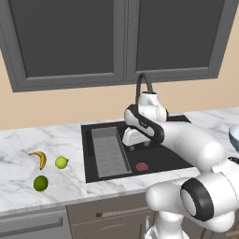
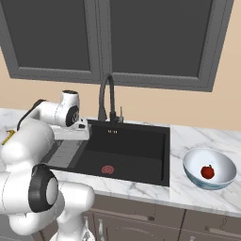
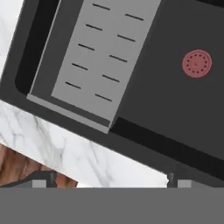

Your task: There is a mixed pile of frozen fruits and vegetables on the counter. Locate all the frozen vegetables and place the items in a bowl on the counter. Take all the frozen fruits and defrost them in a running sink.

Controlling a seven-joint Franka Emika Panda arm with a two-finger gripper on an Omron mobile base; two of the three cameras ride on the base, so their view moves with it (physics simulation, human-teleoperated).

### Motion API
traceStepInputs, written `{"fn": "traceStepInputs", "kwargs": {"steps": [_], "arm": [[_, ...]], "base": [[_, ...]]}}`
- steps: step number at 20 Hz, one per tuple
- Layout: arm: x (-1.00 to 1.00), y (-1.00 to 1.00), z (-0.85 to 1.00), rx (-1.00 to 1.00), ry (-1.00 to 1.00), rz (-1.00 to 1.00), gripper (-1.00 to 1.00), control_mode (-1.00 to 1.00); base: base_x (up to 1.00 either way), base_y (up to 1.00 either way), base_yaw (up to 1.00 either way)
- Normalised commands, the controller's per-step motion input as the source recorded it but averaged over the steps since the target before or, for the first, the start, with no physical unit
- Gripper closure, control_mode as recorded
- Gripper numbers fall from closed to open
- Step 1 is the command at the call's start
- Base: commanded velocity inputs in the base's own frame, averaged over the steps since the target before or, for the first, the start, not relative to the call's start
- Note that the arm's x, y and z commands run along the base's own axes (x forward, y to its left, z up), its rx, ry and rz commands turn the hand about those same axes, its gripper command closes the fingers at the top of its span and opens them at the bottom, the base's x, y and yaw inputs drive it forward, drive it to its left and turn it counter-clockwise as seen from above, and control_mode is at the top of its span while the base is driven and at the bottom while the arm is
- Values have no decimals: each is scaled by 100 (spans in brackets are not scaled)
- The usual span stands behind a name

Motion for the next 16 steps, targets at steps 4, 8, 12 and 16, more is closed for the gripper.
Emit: {"fn": "traceStepInputs", "kwargs": {"steps": [4, 8, 12, 16], "arm": [[0, 8, 0, 17, -21, 11, -100, -100], [-19, 8, 10, 12, -22, 4, -100, -100], [-14, 31, 35, 2, -6, 4, -100, -100], [-11, 45, 32, 0, 2, 4, -100, -100]], "base": [[0, 0, 0], [0, 0, 0], [0, 0, 0], [0, 0, 0]]}}
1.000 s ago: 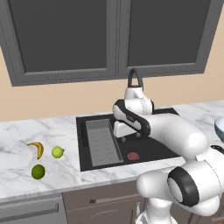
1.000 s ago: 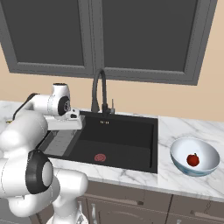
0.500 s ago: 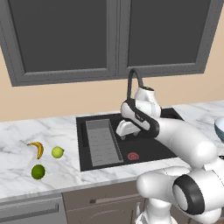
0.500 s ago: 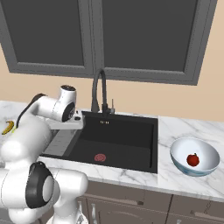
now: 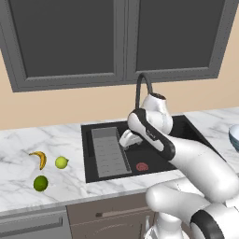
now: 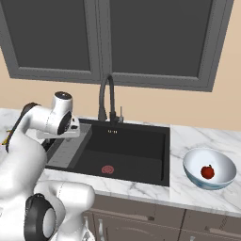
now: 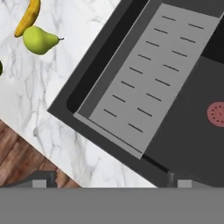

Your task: There is a mixed pile of frozen fruits and vegetables on the counter. Locate all the frozen vegetables and place the items in a bowl on the counter. Take all the frozen fruits and defrost them in a running sink.

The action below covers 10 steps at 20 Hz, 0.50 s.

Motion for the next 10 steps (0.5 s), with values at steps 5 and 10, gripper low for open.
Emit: {"fn": "traceStepInputs", "kwargs": {"steps": [5, 10], "arm": [[-14, 46, 28, 0, 3, 6, -100, -100], [-18, 50, 15, -2, 1, 7, -100, -100]], "base": [[0, 0, 0], [0, 0, 0]]}}
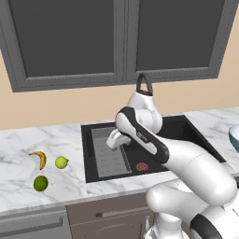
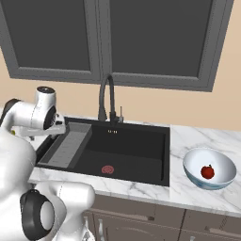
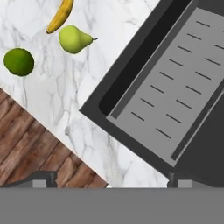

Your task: There is a mixed pile of frozen fruits and vegetables on the counter. Locate all the frozen vegetables and place the items in a bowl on the counter. Take all the frozen fruits and defrost them in a running sink.

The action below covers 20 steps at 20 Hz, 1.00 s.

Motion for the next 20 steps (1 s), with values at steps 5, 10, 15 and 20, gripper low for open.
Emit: {"fn": "traceStepInputs", "kwargs": {"steps": [5, 10, 15, 20], "arm": [[-21, 53, 2, -3, 0, 7, -100, -100], [-18, 59, -1, -5, 3, 5, -100, -100], [-7, 61, -2, -7, 8, 1, -100, -100], [5, 45, 0, -5, 14, -3, -100, -100]], "base": [[0, 0, 0], [0, 0, 0], [0, 0, 0], [0, 0, 0]]}}
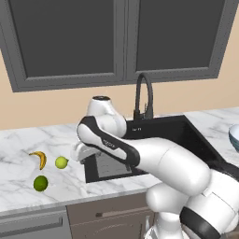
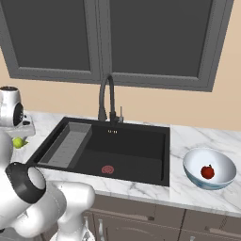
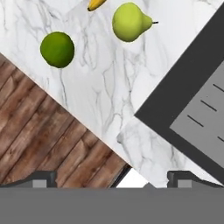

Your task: There is a mixed pile of frozen fruits and vegetables on the counter. Locate all the frozen vegetables and place the items in a bowl on the counter. Take all the frozen fruits and defrost them in a running sink.

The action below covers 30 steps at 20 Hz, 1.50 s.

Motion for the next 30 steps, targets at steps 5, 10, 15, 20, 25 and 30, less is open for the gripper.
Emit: {"fn": "traceStepInputs", "kwargs": {"steps": [5, 10, 15, 20, 25, 30], "arm": [[5, 40, -1, -5, 18, -4, -100, -100], [2, 34, -16, -3, 13, -9, -100, -100], [7, 17, -20, -1, 11, -16, -100, -100], [19, 14, -19, -2, 11, -11, -100, -100], [11, 33, -1, -5, 2, -9, -100, -100], [1, 25, 0, -6, 4, -10, -100, -100]], "base": [[0, 0, 0], [0, 0, 0], [0, 0, 0], [0, 0, 0], [0, 0, 0], [0, 0, 0]]}}
